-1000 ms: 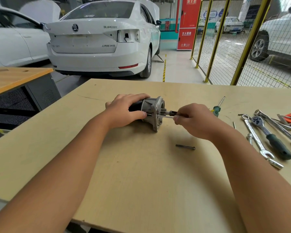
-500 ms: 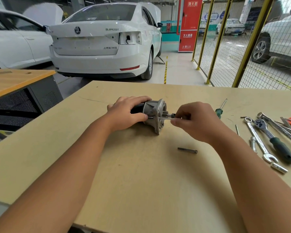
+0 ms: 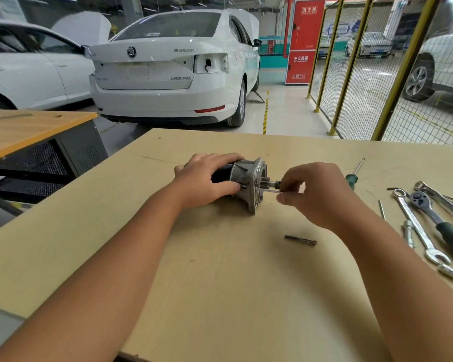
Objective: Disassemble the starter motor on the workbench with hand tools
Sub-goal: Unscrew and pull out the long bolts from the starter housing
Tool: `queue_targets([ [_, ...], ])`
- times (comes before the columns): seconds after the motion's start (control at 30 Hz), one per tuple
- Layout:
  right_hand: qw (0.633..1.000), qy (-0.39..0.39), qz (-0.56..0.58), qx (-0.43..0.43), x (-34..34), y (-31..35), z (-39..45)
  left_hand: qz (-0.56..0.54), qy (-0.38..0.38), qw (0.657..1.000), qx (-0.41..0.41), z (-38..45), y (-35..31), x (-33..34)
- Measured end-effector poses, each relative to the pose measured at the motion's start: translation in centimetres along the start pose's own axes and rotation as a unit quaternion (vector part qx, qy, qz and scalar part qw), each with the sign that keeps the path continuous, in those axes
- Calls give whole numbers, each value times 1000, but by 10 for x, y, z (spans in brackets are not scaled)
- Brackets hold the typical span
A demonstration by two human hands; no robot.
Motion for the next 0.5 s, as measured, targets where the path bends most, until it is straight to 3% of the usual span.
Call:
queue_targets([
  [0.23,998,41,-29,24,6,-5,3,-6,-6,1000,-2,2,1,0],
  [0.5,991,-6,-130,41,6,5,-2,-7,1,1000,-6,3,4,1],
])
Point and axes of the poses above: each hand's wrist, its own z-axis towards the middle knuckle, its own x-axis out of the palm, y = z × x, the point moved 6 cm from there along z, towards the middle knuckle, and after that the axes turned 9 degrees about -x, right-handed, at the moved point
